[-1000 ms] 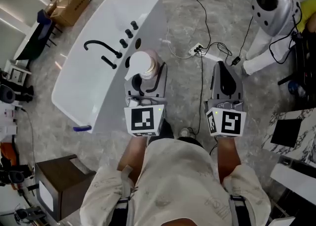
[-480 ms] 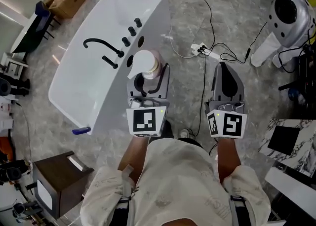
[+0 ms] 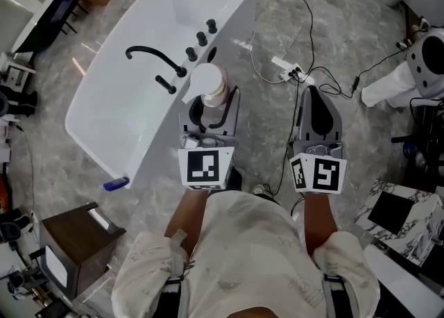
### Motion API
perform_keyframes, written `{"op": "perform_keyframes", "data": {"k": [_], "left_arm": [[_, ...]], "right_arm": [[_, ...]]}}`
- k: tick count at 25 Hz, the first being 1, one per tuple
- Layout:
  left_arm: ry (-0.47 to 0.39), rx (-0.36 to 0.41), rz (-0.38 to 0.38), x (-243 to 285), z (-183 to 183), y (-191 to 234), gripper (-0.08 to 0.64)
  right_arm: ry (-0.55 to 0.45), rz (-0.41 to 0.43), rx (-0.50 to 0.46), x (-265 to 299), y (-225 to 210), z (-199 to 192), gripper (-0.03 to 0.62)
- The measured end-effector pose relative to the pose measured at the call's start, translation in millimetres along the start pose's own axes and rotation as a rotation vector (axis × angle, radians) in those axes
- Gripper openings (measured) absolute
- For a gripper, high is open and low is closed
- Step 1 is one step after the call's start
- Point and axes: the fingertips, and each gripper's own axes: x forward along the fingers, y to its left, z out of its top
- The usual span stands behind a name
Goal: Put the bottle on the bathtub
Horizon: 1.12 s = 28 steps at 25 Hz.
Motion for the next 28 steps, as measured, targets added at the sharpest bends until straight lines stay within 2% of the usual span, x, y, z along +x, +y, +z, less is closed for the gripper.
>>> {"op": "perform_keyframes", "data": {"k": [9,17,23,28], "left_arm": [[-0.035,-0.008,0.061,15.0,10.0,100.7,0.225],[-0.052,-0.015,0.093,24.4,12.1,169.5,0.225],[-0.068,-0.012,0.097,27.5,11.6,204.3,0.225],[-0.073,-0.022,0.095,32.1,9.4,214.3,0.224]], "right_arm": [[-0.017,0.087,-0.032,81.0,75.3,14.8,-0.011],[-0.029,0.132,-0.049,134.7,127.8,20.0,-0.011],[-0.036,0.142,-0.05,157.3,156.2,18.8,-0.011],[-0.035,0.14,-0.056,164.2,162.6,17.2,-0.011]]}}
